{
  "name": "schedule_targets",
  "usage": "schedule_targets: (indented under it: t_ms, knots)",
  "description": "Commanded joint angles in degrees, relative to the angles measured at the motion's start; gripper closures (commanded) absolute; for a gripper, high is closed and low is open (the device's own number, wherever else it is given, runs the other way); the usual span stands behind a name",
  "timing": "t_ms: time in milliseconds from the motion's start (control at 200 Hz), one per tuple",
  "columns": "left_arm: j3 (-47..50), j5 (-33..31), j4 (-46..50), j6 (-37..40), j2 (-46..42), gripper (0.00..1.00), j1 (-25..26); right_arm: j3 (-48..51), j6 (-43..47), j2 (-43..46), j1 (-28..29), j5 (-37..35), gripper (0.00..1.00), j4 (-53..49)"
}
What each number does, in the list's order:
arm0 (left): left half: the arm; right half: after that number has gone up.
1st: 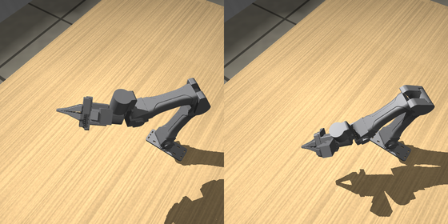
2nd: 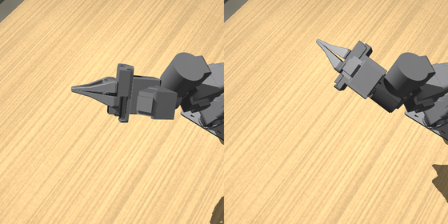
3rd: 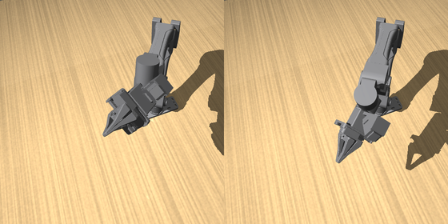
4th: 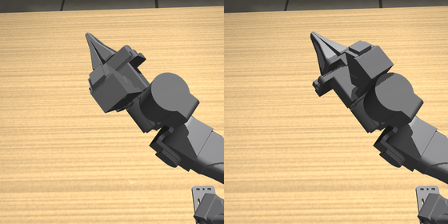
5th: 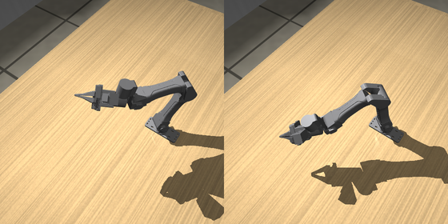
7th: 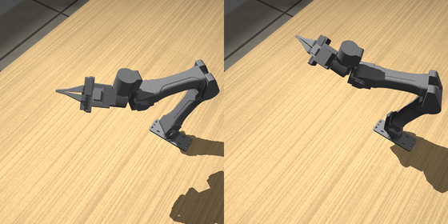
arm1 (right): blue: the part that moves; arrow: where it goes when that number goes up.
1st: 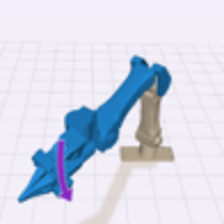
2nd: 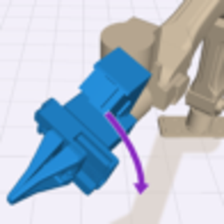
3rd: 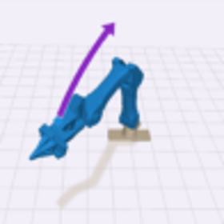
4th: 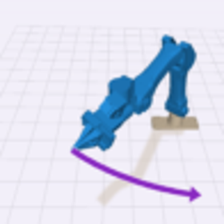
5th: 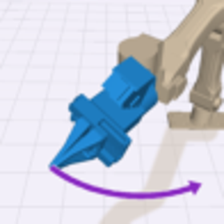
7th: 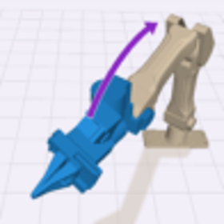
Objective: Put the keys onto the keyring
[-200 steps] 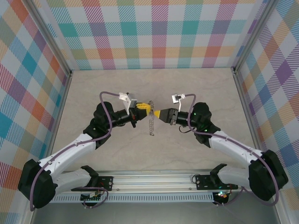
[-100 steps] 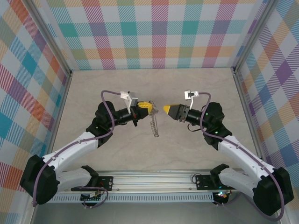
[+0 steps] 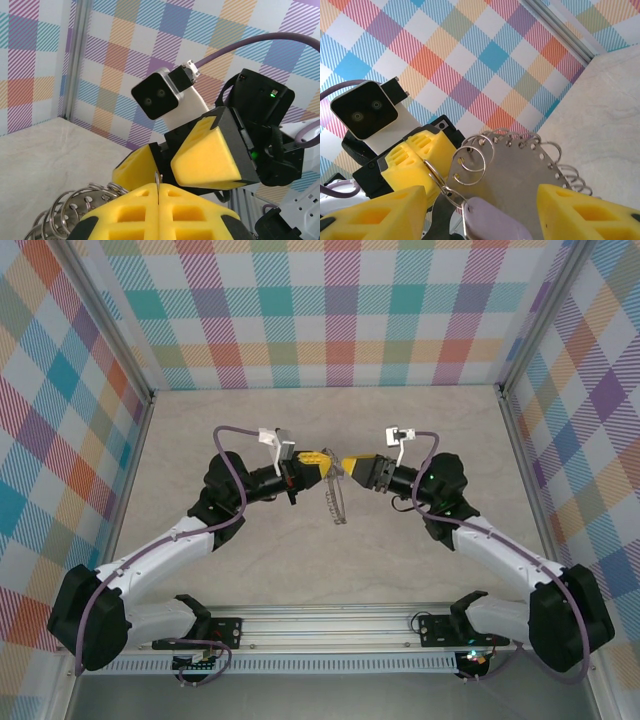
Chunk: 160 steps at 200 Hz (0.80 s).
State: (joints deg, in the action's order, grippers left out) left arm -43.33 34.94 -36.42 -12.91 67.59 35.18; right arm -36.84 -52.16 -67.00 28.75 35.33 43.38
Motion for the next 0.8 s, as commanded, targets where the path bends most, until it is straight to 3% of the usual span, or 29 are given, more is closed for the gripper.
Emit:
schedule_targets:
  t_ms: [0, 180, 675, 795]
  knots:
    - [-2.5, 1.2, -4.3, -1.1, 0.1, 1.0, 0.7, -2.7, -0.9, -1.2, 0.8, 1.7, 0.41, 6.7]
    - [-2.4, 1.2, -4.1, -1.2, 0.0, 1.0, 0.8, -3.6, -0.9, -2.9, 2.1, 2.4, 0.5, 7.9]
    - [-2.2, -0.4, -3.7, -1.2, -0.2, 1.0, 0.8, -0.5, -1.5, -2.2, 3.2, 1.8, 1.0, 9.3]
    - [-2.5, -1.0, -2.3, -1.3, -0.3, 1.0, 0.7, -0.4, -0.4, -1.3, 3.2, 1.2, 1.0, 7.1]
